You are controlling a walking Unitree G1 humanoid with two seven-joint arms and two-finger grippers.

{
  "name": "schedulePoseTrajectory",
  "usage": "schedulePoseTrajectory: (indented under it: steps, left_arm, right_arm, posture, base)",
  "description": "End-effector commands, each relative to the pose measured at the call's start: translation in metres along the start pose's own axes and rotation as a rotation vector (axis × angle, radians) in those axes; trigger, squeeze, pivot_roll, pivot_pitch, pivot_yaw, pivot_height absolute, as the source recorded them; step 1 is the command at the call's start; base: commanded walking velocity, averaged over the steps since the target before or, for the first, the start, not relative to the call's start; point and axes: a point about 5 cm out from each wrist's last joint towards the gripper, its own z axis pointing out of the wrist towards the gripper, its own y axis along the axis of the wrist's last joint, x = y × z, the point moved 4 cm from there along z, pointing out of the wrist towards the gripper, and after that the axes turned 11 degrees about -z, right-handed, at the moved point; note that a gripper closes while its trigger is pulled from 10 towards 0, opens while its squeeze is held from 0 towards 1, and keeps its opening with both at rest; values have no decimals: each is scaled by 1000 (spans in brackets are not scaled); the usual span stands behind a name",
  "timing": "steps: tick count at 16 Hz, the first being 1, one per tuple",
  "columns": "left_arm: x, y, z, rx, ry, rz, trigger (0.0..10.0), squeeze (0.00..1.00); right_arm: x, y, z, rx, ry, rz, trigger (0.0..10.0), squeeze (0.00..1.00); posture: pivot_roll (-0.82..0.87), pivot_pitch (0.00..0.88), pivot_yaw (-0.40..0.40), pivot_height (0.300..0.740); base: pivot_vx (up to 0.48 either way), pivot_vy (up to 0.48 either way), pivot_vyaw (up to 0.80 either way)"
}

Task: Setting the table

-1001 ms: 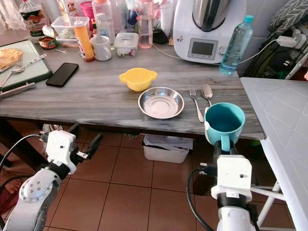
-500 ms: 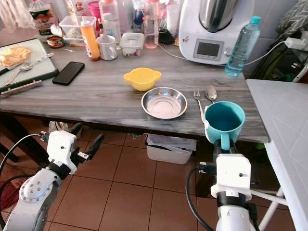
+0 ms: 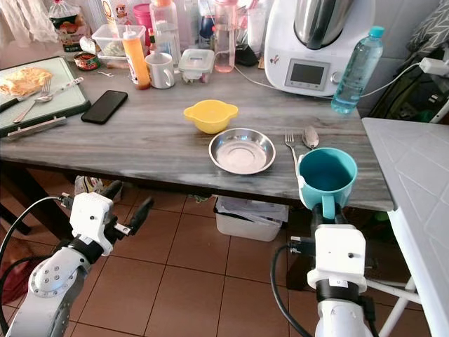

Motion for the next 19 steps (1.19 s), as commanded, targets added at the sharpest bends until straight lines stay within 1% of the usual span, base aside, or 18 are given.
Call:
schedulePoseTrajectory:
  steps: [1, 4, 7, 14, 16, 19]
  left_arm:
    - [2, -3, -3, 10, -1, 2, 10000, 0]
    - [2, -2, -2, 2, -4, 7, 10000, 0]
    - [0, -1, -1, -2, -15, 7, 10000, 0]
    - [-5, -3, 1, 1, -38, 5, 10000, 0]
    - [-7, -3, 3, 0, -47, 6, 10000, 0]
    - [-9, -3, 3, 0, -54, 7, 10000, 0]
  right_arm:
    - [-3, 13, 2, -54, -7, -10, 10000, 0]
    - [-3, 13, 3, -56, -6, -10, 10000, 0]
    - [-1, 16, 3, -69, 5, -29, 10000, 0]
    - [-1, 19, 3, -88, 2, -67, 10000, 0]
    - [0, 21, 4, -97, 7, -87, 10000, 0]
    - [0, 21, 3, -98, 5, -86, 10000, 0]
  posture:
    - [74, 69, -12, 740]
    - [78, 65, -15, 740]
    - [78, 65, -15, 740]
    - [75, 66, -13, 740]
    - [65, 65, -13, 740]
    - [65, 65, -13, 740]
  base:
    - [262, 0, 0]
    - [262, 0, 0]
    - [264, 0, 0]
    - [268, 0, 0]
    - [266, 0, -475]
    - [299, 0, -300]
